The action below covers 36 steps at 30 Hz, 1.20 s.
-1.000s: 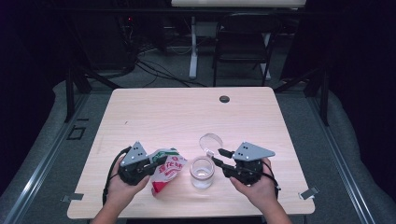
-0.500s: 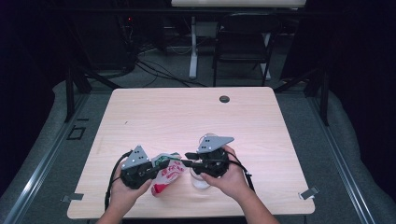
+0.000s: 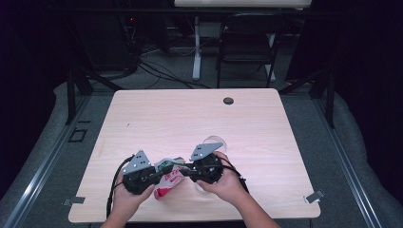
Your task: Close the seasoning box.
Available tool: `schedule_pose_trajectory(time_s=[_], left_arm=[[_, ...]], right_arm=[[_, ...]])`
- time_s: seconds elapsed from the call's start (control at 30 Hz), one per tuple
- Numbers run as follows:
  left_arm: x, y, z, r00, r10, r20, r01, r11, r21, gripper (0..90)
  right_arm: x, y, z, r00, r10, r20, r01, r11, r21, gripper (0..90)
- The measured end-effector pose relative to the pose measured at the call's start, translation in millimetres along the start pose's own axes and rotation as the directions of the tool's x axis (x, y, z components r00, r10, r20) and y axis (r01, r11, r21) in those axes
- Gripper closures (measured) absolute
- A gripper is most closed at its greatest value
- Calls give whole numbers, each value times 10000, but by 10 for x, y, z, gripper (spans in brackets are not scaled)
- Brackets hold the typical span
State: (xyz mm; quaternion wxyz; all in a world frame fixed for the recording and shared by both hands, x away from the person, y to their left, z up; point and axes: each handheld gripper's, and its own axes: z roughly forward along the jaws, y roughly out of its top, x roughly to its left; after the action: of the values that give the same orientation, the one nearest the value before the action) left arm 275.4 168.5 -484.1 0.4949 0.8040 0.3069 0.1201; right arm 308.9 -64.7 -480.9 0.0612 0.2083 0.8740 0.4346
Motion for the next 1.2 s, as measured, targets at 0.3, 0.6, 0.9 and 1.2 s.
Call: schedule_pose_trajectory(time_s=[0.3, 0.6, 0.9, 1.2], left_arm=[[-76, -29, 43, 9998, 201, 56, -201, 9998, 2, 860], [-112, -219, 49, 9976, 571, -400, -551, 9973, 491, 549], [6, -521, 159, 9959, -575, -698, 651, 9917, 1110, 444], [93, -672, 265, 9842, -1283, -1221, 1442, 9807, 1317, 326]], right_arm=[[14, 10, 94, 9999, -155, -36, 156, 9981, 603, 900], [-52, 24, 101, 9991, 23, -425, 0, 9984, 558, 900], [-79, 60, 111, 9980, -56, -633, 96, 9980, 629, 900], [-78, 76, 120, 9974, -152, -700, 194, 9980, 600, 900]])
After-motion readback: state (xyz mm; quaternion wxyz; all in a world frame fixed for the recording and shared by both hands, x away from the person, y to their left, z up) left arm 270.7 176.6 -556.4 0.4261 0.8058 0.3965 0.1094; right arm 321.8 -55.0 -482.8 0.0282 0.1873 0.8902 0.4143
